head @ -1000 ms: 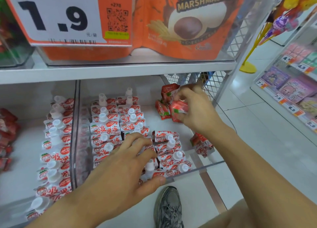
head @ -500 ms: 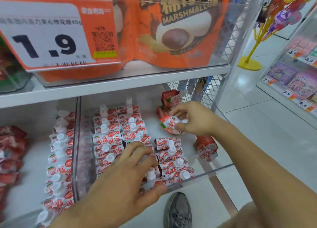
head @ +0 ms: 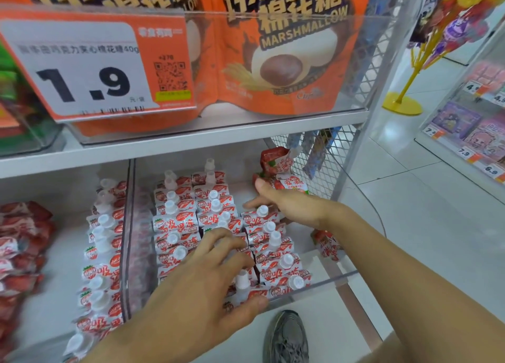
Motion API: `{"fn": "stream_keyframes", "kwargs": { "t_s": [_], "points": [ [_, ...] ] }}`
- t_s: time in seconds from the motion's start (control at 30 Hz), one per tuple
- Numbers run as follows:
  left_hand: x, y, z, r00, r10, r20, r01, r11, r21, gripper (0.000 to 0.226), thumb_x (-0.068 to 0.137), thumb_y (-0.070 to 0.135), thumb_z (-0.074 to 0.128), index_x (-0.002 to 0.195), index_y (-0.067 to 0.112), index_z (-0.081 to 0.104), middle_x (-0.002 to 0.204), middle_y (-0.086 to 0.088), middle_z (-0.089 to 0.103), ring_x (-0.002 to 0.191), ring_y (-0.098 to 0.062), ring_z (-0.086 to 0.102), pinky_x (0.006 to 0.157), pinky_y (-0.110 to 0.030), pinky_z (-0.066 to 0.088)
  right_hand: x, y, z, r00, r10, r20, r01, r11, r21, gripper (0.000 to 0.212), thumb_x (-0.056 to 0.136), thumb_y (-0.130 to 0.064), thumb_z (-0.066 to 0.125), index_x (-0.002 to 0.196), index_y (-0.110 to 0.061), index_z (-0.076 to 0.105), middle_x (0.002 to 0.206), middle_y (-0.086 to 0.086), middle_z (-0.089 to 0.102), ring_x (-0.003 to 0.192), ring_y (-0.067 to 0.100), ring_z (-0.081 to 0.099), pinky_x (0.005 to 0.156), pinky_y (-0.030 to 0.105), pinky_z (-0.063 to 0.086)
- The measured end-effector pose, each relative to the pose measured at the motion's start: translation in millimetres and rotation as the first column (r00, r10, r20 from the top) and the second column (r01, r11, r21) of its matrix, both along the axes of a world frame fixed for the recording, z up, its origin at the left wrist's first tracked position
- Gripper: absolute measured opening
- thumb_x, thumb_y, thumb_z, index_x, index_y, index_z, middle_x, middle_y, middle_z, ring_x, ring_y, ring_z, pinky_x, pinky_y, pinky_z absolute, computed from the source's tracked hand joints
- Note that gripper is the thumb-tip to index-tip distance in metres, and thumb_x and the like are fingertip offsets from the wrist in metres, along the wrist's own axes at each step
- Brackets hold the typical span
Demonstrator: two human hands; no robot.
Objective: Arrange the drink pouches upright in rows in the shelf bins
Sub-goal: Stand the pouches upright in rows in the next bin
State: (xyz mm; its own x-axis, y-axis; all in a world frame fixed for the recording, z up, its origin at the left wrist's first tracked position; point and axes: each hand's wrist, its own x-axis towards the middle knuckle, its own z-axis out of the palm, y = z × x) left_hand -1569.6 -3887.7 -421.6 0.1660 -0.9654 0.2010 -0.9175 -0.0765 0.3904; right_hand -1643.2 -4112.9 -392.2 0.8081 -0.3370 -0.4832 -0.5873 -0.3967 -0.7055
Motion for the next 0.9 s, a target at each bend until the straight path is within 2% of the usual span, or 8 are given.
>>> {"fn": "stream_keyframes", "kwargs": {
  "t_s": [0.07, 0.17, 0.27, 0.37, 0.47, 0.6, 0.73, 0.9],
  "points": [
    [0, -1, 1, 1.000, 0.001, -0.013, -0.001, 1.000, 0.007, 0.051, 0.083, 0.076, 0.043, 0.111, 0.037, 0.060, 0.124, 0.023, 0.047, 0.129, -0.004, 0.033, 0.089, -0.029, 0.052, -4, -2, -6, 1.000, -0.030, 0.003, 0.030, 0.992, -0.126, 0.075, 0.093, -0.075, 0.017, 0.138, -0.029, 0.056, 0.148, -0.007, 0.049, 0.134, 0.017, 0.046, 0.114, 0.043, 0.034],
    [1, 1, 3, 0.999, 0.001, -0.040, -0.001, 1.000, -0.018, 0.052, 0.081, 0.077, 0.047, 0.114, 0.039, 0.058, 0.125, 0.024, 0.045, 0.127, 0.001, 0.035, 0.092, -0.026, 0.049, -12, 3, -11, 1.000, 0.006, -0.021, -0.006, 1.000, -0.013, 0.067, 0.099, -0.066, 0.024, 0.146, -0.024, 0.047, 0.152, -0.005, 0.045, 0.138, 0.015, 0.042, 0.116, 0.034, 0.031],
    [1, -4, 16, 0.994, 0.062, -0.090, -0.071, 0.993, -0.093, 0.057, 0.076, 0.077, 0.052, 0.121, 0.042, 0.050, 0.125, 0.030, 0.041, 0.121, 0.007, 0.039, 0.095, -0.017, 0.040, -21, 4, -1, 1.000, 0.005, 0.004, -0.005, 0.996, 0.084, 0.061, 0.100, -0.062, 0.023, 0.138, -0.026, 0.056, 0.132, -0.012, 0.060, 0.116, 0.007, 0.059, 0.099, 0.023, 0.046],
    [3, -32, 37, 0.994, 0.083, -0.073, -0.089, 0.992, -0.094, 0.067, 0.073, 0.080, 0.049, 0.128, 0.041, 0.038, 0.124, 0.029, 0.038, 0.117, 0.010, 0.034, 0.095, -0.010, 0.031, -27, -11, 2, 0.982, 0.011, 0.188, 0.047, 0.953, -0.300, 0.036, 0.101, -0.051, 0.043, 0.109, -0.027, 0.068, 0.109, -0.009, 0.067, 0.096, 0.006, 0.062, 0.097, 0.039, 0.050],
    [10, -68, 44, 0.997, 0.028, -0.065, -0.021, 0.993, 0.113, 0.084, 0.072, 0.079, 0.051, 0.140, 0.035, 0.027, 0.138, 0.020, 0.037, 0.126, 0.002, 0.033, 0.105, -0.018, 0.031, -21, -32, -2, 0.976, -0.029, 0.216, 0.159, 0.774, -0.613, 0.045, 0.087, -0.038, 0.070, 0.125, -0.016, 0.060, 0.121, 0.005, 0.064, 0.112, 0.022, 0.061, 0.097, 0.036, 0.049],
    [17, -93, 42, 1.000, -0.024, -0.010, 0.025, 0.907, 0.421, 0.076, 0.073, 0.081, 0.048, 0.130, 0.030, 0.046, 0.124, 0.009, 0.058, 0.110, -0.010, 0.054, 0.095, -0.032, 0.046, 0, -35, -26, 0.994, -0.107, -0.027, 0.068, 0.788, -0.612, 0.079, 0.081, -0.043, 0.075, 0.142, -0.012, 0.037, 0.136, 0.015, 0.048, 0.126, 0.034, 0.049, 0.099, 0.041, 0.046],
    [22, -92, 41, 0.997, -0.006, -0.076, 0.036, 0.915, 0.403, 0.069, 0.074, 0.075, 0.056, 0.128, 0.034, 0.051, 0.109, 0.017, 0.059, 0.095, -0.001, 0.056, 0.084, -0.022, 0.049, 5, -33, -31, 0.998, -0.064, -0.017, 0.027, 0.635, -0.772, 0.035, 0.089, -0.017, 0.061, 0.123, -0.007, 0.054, 0.116, 0.017, 0.062, 0.108, 0.035, 0.059, 0.074, 0.034, 0.043],
    [28, -96, 40, 0.977, 0.056, -0.203, 0.019, 0.936, 0.351, 0.069, 0.073, 0.072, 0.059, 0.131, 0.037, 0.046, 0.117, 0.025, 0.053, 0.105, 0.006, 0.053, 0.089, -0.013, 0.043, -19, -35, -2, 0.997, -0.074, 0.005, 0.062, 0.801, -0.596, 0.045, 0.091, -0.007, 0.059, 0.134, -0.021, 0.055, 0.120, 0.011, 0.063, 0.100, 0.029, 0.065, 0.079, 0.029, 0.052]
  ]
}}
